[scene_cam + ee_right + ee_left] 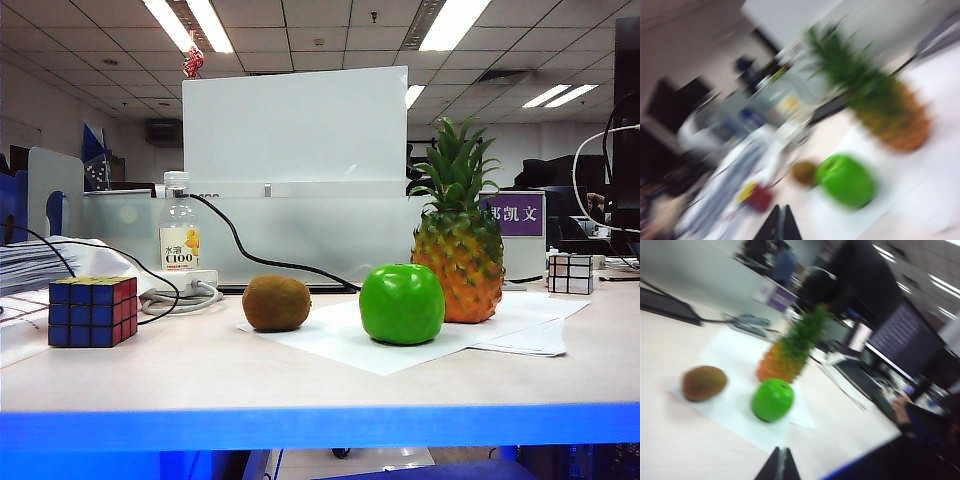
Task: Arrange all the fruits from large to small from left to right in a row.
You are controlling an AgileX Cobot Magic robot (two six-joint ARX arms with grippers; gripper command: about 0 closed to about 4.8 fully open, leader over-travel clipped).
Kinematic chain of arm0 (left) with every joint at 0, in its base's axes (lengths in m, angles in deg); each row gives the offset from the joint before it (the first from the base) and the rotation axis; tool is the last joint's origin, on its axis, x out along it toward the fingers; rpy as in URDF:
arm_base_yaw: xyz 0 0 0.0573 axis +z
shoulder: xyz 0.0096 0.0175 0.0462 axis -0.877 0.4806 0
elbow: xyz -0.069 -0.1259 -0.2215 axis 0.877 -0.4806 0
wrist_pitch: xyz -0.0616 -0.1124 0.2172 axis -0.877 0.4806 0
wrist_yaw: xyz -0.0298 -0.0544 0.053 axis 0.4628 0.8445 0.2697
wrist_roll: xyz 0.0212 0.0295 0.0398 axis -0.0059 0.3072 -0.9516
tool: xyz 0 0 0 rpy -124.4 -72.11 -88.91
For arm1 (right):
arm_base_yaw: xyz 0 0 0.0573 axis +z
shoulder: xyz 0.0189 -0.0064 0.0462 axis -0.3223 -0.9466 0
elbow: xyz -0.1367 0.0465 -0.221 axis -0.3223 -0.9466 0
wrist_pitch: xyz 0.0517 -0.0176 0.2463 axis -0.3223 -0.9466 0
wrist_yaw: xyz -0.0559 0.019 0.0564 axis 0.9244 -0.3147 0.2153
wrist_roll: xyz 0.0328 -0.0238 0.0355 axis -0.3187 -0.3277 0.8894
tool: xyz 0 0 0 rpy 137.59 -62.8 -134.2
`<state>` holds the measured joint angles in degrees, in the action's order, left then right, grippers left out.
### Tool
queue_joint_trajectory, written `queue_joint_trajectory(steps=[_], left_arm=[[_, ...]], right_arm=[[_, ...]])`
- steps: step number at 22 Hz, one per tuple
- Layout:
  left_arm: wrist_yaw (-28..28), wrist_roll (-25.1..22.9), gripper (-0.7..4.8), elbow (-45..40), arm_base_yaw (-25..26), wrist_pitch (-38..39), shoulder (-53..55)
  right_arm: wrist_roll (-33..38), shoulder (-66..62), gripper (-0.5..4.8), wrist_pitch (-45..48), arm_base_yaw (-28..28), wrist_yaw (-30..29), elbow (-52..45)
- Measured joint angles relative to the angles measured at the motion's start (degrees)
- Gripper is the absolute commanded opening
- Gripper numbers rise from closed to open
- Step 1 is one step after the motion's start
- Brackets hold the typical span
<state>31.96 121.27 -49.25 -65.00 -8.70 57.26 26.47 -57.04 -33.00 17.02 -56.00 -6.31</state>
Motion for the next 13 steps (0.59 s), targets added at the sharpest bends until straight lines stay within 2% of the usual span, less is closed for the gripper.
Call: queue_joint_trajectory(steps=[2,3,4,5,6,7,8,10,11,13], left_arm=[[6.6,0.02,-0.05,0.0,0.0,-0.74,0.0],[9.51,-0.04,-0.05,0.0,0.0,-0.94,0.0],[12.17,-0.07,-0.05,0.0,0.0,-1.49,0.0],[13.22,-0.11,-0.05,0.0,0.0,-2.12,0.0],[13.42,-0.09,-0.05,0.0,0.0,-3.06,0.0],[13.51,-0.11,-0.05,0.0,0.0,-4.2,0.0],[13.68,-0.09,-0.05,0.0,0.0,-5.92,0.0],[13.7,-0.04,0.05,0.02,0.0,-8.48,0.0],[13.7,0.07,0.06,0.02,0.0,-8.96,0.0],[13.7,0.81,0.3,0.02,0.0,-9.75,0.0]], right_arm=[[2.58,0.0,-0.04,0.07,4.0,-5.75,0.0],[1.2,0.0,0.01,0.02,6.25,-6.82,0.0],[-2.47,0.0,0.18,0.0,8.87,-6.75,0.0],[-5.27,0.0,0.76,-0.02,10.32,-5.7,0.0],[-9.22,0.0,1.56,-0.04,13.18,-2.58,0.02],[-11.89,0.0,3.01,-0.04,15.34,-0.07,0.02],[-15.39,0.0,3.37,-0.13,18.14,4.55,0.07],[-19.85,-0.02,3.77,-0.09,21.73,12.33,0.24],[-22.18,-0.11,4.68,-0.09,23.52,16.0,0.24],[-28.26,-2.08,4.79,0.46,26.6,23.96,0.26]])
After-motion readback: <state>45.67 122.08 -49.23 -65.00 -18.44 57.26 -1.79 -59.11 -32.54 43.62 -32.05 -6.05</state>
